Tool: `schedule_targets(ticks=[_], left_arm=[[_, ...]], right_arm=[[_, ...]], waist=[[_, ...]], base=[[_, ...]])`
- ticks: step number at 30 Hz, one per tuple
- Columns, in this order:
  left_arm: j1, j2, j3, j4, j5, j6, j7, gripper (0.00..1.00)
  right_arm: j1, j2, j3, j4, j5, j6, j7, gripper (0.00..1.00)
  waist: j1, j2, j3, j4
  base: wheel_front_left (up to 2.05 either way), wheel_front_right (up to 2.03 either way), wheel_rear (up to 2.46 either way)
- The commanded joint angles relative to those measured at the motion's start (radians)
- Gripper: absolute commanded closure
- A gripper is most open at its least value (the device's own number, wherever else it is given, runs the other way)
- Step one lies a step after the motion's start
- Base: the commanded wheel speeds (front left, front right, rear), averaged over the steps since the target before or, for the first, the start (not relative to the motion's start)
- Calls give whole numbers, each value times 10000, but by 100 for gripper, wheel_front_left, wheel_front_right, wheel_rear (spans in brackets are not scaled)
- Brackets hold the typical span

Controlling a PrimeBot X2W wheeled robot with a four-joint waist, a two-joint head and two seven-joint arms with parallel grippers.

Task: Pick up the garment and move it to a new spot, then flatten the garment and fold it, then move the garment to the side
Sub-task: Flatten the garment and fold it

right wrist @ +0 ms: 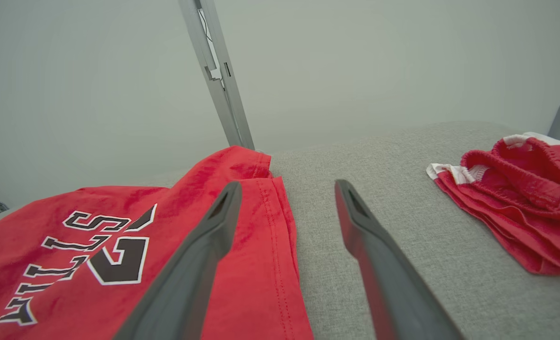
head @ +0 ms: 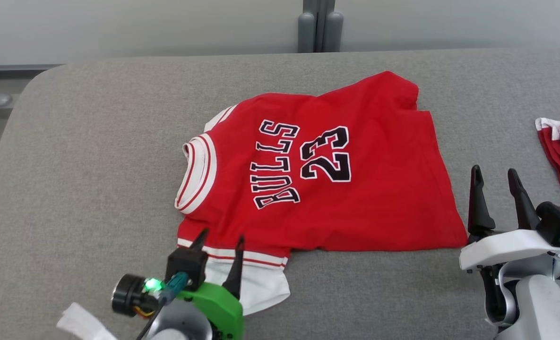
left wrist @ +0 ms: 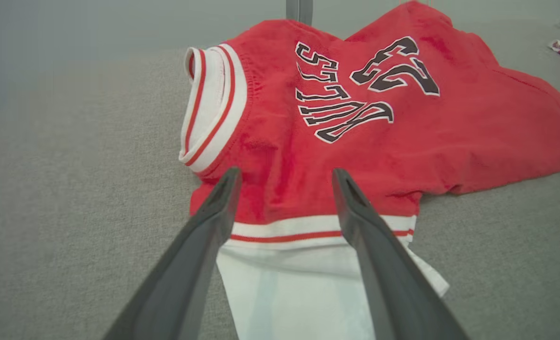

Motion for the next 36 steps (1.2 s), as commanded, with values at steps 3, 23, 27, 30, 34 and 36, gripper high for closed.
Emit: schedule_targets(ticks=[3,23,27,30,34,36], left_arm=[[-913,-379,-433,693,197,-567,347,0],[-4677,-1834,-1205,6119,645,-2045,404,100],[-5246,-1871,-1114,6535,857,-1808,10,100],[-5754,-1851,-1010,6837,907,-1675,-309,100],[-6482,-1892,-789,7335,894,-1574,-720,100],[-6731,-1961,-698,7584,822,-1616,-925,100]], right_arm=[[38,-31,126,-18,6,-9,53,0],[-440,-27,189,-22,191,-8,-159,0],[-508,-27,156,33,211,-10,-236,0],[-610,-28,117,48,217,-8,-282,0],[-703,-27,130,94,241,-8,-315,0],[-761,-28,151,150,276,-10,-346,0]], waist=[[0,0,63,-391],[0,0,1376,-2082],[0,0,1518,-2182],[0,0,1631,-2248],[0,0,1783,-2335],[0,0,1843,-2371]], base=[[0,0,0],[0,0,0],[0,0,0],[0,0,0],[0,0,0],[0,0,0]])
